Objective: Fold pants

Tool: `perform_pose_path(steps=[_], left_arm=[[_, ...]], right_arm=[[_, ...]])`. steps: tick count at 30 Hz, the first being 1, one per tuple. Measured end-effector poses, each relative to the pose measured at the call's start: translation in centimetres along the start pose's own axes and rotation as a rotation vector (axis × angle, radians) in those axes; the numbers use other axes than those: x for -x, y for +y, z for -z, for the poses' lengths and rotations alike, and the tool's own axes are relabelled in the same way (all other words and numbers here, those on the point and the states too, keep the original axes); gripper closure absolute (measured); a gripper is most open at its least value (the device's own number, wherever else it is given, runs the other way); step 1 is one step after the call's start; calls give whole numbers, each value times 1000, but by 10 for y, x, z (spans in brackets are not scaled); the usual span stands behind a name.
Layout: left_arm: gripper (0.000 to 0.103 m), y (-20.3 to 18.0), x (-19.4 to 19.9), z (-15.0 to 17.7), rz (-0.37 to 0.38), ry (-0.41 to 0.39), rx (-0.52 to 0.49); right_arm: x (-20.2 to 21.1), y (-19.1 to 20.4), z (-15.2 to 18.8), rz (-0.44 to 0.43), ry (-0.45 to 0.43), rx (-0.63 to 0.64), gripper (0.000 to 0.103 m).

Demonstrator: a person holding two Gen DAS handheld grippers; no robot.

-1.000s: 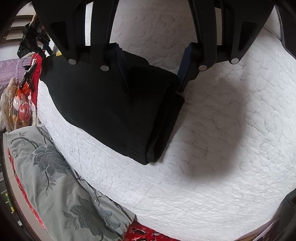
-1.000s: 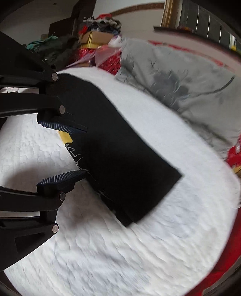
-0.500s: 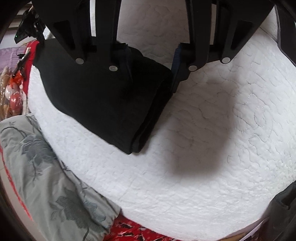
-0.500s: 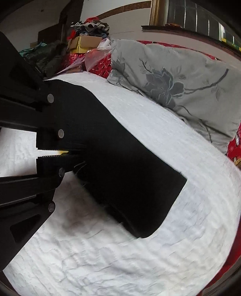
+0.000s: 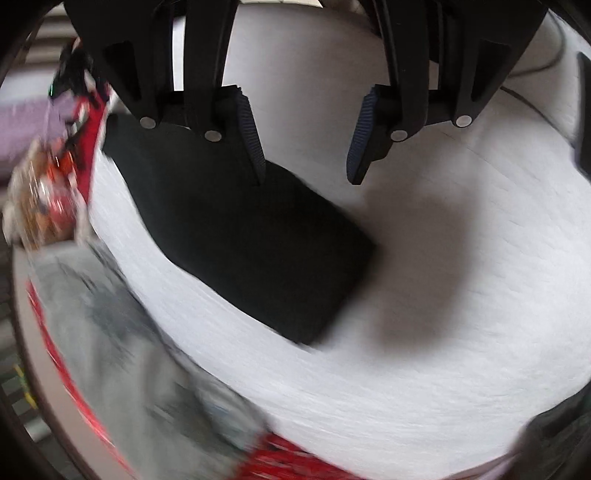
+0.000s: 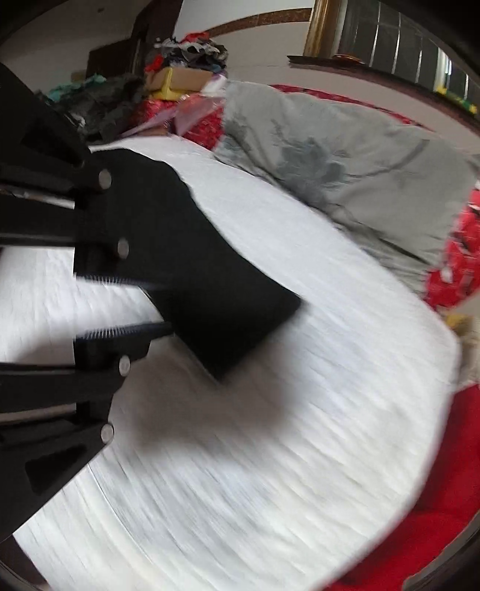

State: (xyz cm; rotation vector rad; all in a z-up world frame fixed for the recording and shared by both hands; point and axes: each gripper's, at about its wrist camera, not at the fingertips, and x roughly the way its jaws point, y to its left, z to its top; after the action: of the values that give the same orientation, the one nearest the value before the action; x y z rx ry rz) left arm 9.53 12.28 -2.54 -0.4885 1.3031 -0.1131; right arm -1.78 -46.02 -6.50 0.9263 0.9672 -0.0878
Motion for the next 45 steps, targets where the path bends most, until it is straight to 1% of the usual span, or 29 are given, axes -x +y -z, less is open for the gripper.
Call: perform_pose_path(steps=[2, 4, 5, 6, 8, 9, 11, 13, 15, 18, 21, 24, 25, 29, 31, 36, 41, 42, 43, 44, 45], left_arm=[[59, -45, -12, 15, 47, 41, -70], [59, -99, -32, 32, 107, 104, -134], [59, -123, -42, 40, 123, 130, -155], [59, -155, -58, 51, 142, 171, -170], [59, -200, -84, 69, 184, 235, -169], [59, -218, -94, 77, 192, 257, -171], [59, -248, -114, 92, 193, 283, -170], [59, -267, -133, 102, 208, 318, -138], [59, -275, -144, 117, 240, 354, -80], [59, -276, -155, 129, 264, 369, 5], [59, -275, -165, 138, 279, 380, 94], [59, -277, -176, 145, 298, 403, 169], [59, -277, -176, 146, 302, 400, 182], [59, -283, -179, 145, 302, 366, 179], [59, -284, -181, 143, 307, 350, 194], [59, -288, -187, 133, 343, 322, 220], [59, -293, -192, 129, 350, 309, 209], [61, -295, -191, 129, 349, 307, 197], [69, -296, -190, 129, 352, 307, 185], [77, -298, -192, 128, 346, 314, 165], [89, -300, -195, 127, 337, 323, 156]], right_arm=[[8, -8, -15, 19, -24, -7, 68], [9, -11, -28, -2, -16, -13, 66], [7, -12, -34, -12, -7, -10, 64], [3, -10, -38, -16, 2, 0, 62], [-4, -7, -44, -15, 17, 26, 59], [-8, -5, -48, -17, 27, 42, 58], [-15, -3, -55, -15, 44, 66, 58], [-23, 0, -62, -15, 65, 92, 57], [-28, 0, -70, -9, 79, 125, 56], [-34, -2, -80, -18, 108, 159, 55], [-41, -6, -89, -42, 132, 153, 50], [-50, -11, -95, -74, 164, 142, 49], [-52, -12, -96, -76, 171, 139, 49], [-62, -10, -101, -96, 203, 150, 48], [-66, -7, -103, -100, 213, 158, 47], [-80, 3, -105, -117, 254, 181, 45], [-86, 10, -104, -131, 279, 209, 46], [-87, 10, -104, -132, 287, 213, 49], [-89, 11, -103, -126, 290, 218, 53], [-90, 12, -102, -123, 292, 223, 65], [-92, 13, -100, -96, 301, 237, 83]])
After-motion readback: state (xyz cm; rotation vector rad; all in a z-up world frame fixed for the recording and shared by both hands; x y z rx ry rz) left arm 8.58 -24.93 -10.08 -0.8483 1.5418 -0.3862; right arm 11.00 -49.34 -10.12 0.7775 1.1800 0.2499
